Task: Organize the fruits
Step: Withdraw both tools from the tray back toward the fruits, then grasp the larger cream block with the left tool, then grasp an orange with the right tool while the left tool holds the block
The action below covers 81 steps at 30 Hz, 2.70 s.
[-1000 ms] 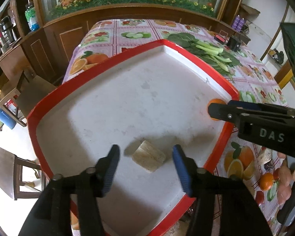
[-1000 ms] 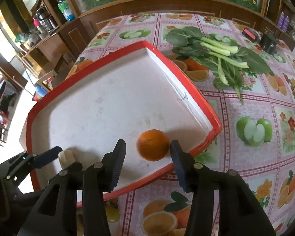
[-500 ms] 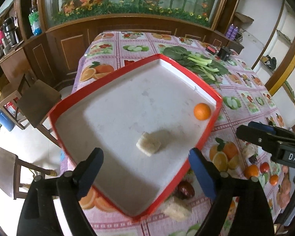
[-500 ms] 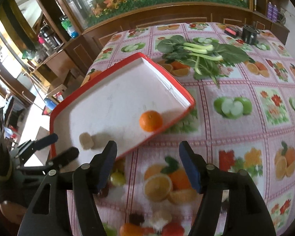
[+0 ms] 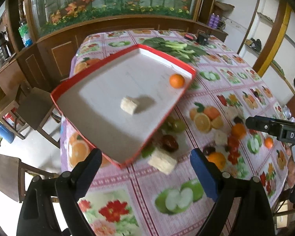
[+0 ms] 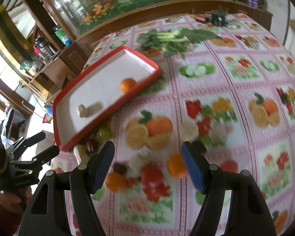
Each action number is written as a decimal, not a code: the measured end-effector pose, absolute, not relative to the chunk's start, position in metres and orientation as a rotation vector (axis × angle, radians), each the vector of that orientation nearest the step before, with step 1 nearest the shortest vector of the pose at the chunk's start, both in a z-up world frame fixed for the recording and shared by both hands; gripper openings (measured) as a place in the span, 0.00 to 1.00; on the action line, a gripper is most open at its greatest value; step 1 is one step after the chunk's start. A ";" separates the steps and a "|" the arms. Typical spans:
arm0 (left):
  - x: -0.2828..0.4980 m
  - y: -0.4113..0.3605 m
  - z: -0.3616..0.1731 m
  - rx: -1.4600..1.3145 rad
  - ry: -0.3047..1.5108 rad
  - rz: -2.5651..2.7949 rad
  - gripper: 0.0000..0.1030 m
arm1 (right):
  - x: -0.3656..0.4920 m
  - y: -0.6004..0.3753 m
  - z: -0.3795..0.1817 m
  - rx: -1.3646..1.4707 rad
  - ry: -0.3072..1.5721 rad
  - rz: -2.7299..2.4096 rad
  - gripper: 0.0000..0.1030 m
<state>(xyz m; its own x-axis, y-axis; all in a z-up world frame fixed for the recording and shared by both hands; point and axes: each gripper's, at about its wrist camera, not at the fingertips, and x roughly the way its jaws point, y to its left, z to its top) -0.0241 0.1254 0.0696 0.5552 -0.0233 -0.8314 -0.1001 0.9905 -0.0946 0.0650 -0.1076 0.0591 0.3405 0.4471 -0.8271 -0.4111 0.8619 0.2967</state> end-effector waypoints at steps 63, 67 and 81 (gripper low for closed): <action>-0.022 0.103 0.018 -0.124 1.086 -0.036 0.40 | 0.016 -0.094 0.034 0.048 1.176 0.630 0.50; -0.031 0.104 0.018 -0.138 1.095 -0.062 0.40 | 0.016 -0.089 0.033 0.045 1.197 0.674 0.43; -0.031 0.100 0.015 -0.112 1.106 -0.057 0.40 | 0.022 -0.044 0.011 -0.103 1.212 0.693 0.37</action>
<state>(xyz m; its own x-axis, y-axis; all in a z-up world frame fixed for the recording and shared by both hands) -0.0313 0.0997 0.0153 0.4475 -0.1021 -0.8884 -0.0096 0.9929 -0.1189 0.0223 -0.0445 0.0109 0.1749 0.4350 -0.8833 -0.5404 0.7923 0.2832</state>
